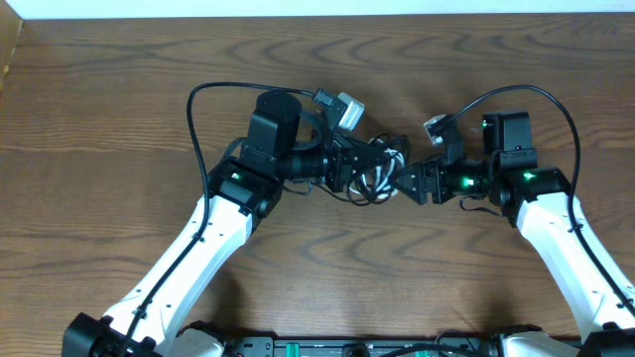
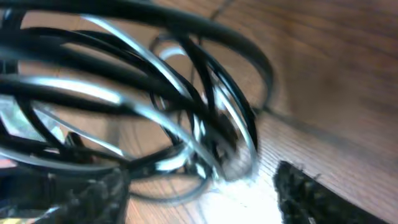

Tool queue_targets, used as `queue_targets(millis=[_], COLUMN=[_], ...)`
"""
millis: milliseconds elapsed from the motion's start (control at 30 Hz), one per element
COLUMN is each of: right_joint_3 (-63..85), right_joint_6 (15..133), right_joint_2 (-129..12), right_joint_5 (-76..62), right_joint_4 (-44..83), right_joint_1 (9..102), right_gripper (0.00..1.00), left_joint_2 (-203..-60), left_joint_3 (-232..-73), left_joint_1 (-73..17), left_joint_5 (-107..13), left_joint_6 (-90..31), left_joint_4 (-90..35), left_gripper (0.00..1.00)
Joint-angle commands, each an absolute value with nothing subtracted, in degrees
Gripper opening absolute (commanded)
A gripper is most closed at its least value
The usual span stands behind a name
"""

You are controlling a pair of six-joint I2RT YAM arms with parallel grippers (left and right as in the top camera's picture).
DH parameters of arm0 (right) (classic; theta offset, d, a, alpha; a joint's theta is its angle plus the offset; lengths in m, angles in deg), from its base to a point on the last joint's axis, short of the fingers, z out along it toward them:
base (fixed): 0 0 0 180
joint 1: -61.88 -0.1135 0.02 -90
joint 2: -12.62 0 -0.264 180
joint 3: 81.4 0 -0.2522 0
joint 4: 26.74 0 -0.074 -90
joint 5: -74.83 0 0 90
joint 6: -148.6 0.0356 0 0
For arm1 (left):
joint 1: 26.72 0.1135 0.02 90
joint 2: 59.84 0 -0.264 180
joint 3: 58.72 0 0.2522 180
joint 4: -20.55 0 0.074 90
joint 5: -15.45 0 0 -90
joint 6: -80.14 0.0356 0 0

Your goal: Untangle cables

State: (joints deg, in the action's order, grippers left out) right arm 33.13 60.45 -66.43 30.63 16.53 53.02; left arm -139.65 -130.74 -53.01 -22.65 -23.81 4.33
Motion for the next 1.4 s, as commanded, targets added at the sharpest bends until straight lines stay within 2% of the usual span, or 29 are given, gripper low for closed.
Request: queue_targets(millis=[0,33,100,133,200,267,333,367,400,500,567,600,733,933,967,1000,1033,1067,1100,1167,1200,1233,1367], right_joint_3=[32.7,32.7,32.7,32.7,32.7,32.7,32.7,32.7,32.7,32.7,32.7,32.7,32.7,32.7,32.7,32.7,32.7,32.7,32.7,32.7,32.7,32.7,32.7], right_joint_6=[59.8,59.8,59.8,59.8,62.3,65.5,67.2,68.0,67.9,68.0,69.6,73.4,78.6,80.9,80.8,80.9,80.8,80.8,80.8,80.8,80.8,80.8,80.8], right_joint_2=[-65.7,-65.7,-65.7,-65.7,-65.7,-65.7,-65.7,-65.7,-65.7,-65.7,-65.7,-65.7,-65.7,-65.7,-65.7,-65.7,-65.7,-65.7,-65.7,-65.7,-65.7,-65.7,-65.7], right_joint_5=[31.7,31.5,31.4,31.4,29.0,27.1,27.2,30.0,33.0,35.2,32.7,28.5,23.1,24.6,25.1,25.4,25.5,25.5,25.5,25.5,25.5,25.5,25.5], right_joint_4=[15.1,13.8,10.4,9.2,7.1,7.6,8.6,9.1,9.0,8.2,7.9,8.1,8.5,8.2,8.2,8.2,8.3,8.3,8.3,8.3,8.3,8.3,8.3], right_joint_1=[51.0,50.7,50.5,50.5,50.5,50.5,50.6,50.6,50.6,50.6,50.7,50.7,50.7,50.7,50.7,50.7,50.7,50.7,50.7,50.7,50.7,50.7,50.7], right_gripper=[0.76,0.75,0.55,0.43,0.01,0.01,0.01,0.01,0.01,0.01,0.01,0.01,0.01,0.01,0.01,0.01,0.01,0.01,0.01,0.01,0.01,0.01,0.01], left_joint_2=[-138.8,-138.8,-138.8,-138.8,-138.8,-138.9,-138.9,-138.9,-139.0,-139.4,-139.5,-139.5,-139.5,-139.5,-139.5,-139.5,-139.5,-139.5,-139.5,-139.5,-139.5,-139.5,-140.0], left_joint_3=[-131.3,-131.3,-131.3,-131.3,-131.3,-131.3,-131.3,-131.3,-131.3,-131.3,-131.3,-131.3,-131.3,-131.3,-131.3,-131.3,-131.3,-131.3,-131.3,-131.3,-131.3,-131.3,-131.3], left_joint_1=[-52.8,-52.8,-52.8,-52.8,-52.8,-52.8,-52.8,-52.8,-52.8,-52.8,-52.8,-52.8,-52.8,-52.8,-52.8,-52.8,-52.8,-52.8,-52.8,-52.8,-52.8,-52.8,-53.6], left_joint_5=[-17.4,-16.0,-13.0,-11.8,-10.8,-12.8,-20.4,-31.6,-39.3,-53.2,-57.3,-57.3,-56.9,-46.3,-44.5,-42.3,-39.9,-37.6,-35.1,-33.8,-33.8,-34.0,-37.4], left_joint_6=[-28.7,-29.5,-30.6,-30.8,-30.7,-29.5,-26.3,-23.6,-23.3,-23.4,-23.4,-24.1,-26.8,-27.1,-27.1,-27.1,-27.1,-27.1,-27.1,-27.9,-28.2,-28.2,-31.0], left_joint_4=[7.0,7.6,8.7,9.1,9.5,8.4,3.7,-2.6,-6.4,-13.4,-17.0,-18.1,-20.0,-18.6,-17.9,-17.0,-15.9,-15.0,-13.8,-12.5,-12.1,-12.1,-12.7], left_gripper=[0.08,0.08,0.07,0.08,0.08,0.08,0.32,0.50,0.58,0.67,0.83,0.86,0.87,0.87,0.84,0.66,0.42,0.26,0.21,0.20,0.21,0.28,0.31])
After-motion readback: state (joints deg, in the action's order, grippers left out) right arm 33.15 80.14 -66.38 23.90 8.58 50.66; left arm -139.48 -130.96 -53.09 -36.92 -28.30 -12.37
